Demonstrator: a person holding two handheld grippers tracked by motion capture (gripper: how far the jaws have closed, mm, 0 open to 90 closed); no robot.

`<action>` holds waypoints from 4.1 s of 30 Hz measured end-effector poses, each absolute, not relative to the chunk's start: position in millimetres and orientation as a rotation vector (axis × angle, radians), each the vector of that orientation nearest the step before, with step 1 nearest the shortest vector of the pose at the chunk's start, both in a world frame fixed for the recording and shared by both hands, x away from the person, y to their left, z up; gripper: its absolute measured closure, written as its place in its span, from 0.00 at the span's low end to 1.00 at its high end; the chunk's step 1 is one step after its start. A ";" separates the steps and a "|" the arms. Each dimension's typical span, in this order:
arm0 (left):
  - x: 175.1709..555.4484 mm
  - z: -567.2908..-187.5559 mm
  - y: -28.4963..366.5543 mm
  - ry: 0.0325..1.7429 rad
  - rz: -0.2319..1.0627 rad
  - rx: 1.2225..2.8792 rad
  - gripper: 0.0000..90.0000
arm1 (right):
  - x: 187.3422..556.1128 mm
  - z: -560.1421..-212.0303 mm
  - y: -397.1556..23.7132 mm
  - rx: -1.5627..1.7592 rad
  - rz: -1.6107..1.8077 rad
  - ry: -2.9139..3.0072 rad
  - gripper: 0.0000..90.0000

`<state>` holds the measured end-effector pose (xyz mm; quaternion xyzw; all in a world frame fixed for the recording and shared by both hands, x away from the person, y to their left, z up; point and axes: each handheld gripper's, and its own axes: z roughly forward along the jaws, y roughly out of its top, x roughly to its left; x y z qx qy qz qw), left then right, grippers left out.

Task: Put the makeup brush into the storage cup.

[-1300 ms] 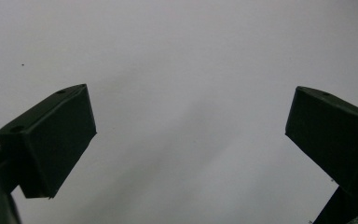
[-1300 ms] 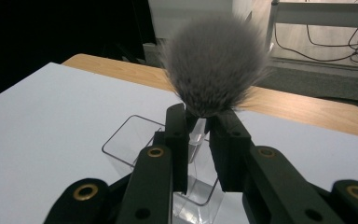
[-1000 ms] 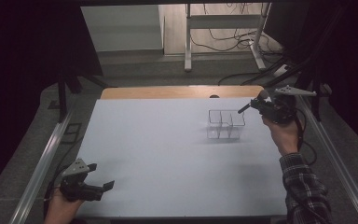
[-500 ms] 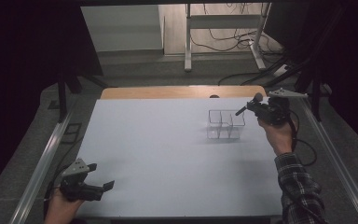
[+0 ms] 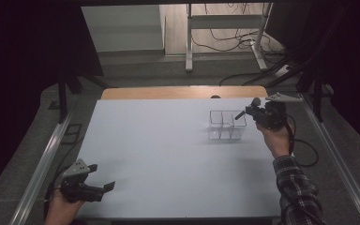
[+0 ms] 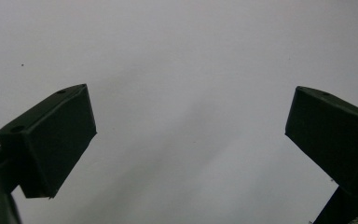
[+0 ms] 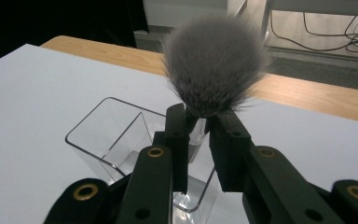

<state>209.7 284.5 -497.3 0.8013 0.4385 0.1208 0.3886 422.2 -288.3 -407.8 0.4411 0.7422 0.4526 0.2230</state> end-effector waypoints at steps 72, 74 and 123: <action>209.5 -497.4 284.7 1.108 0.306 2.040 0.02 | 426.2 -446.9 -270.1 1.272 1.098 2.165 0.12; 209.4 -497.4 284.6 1.109 0.306 2.040 0.02 | 425.6 -446.1 -269.9 1.271 1.101 2.169 0.10; 208.7 -497.0 285.1 1.102 0.299 2.029 0.02 | 390.2 -441.3 -276.4 1.280 1.059 2.268 0.00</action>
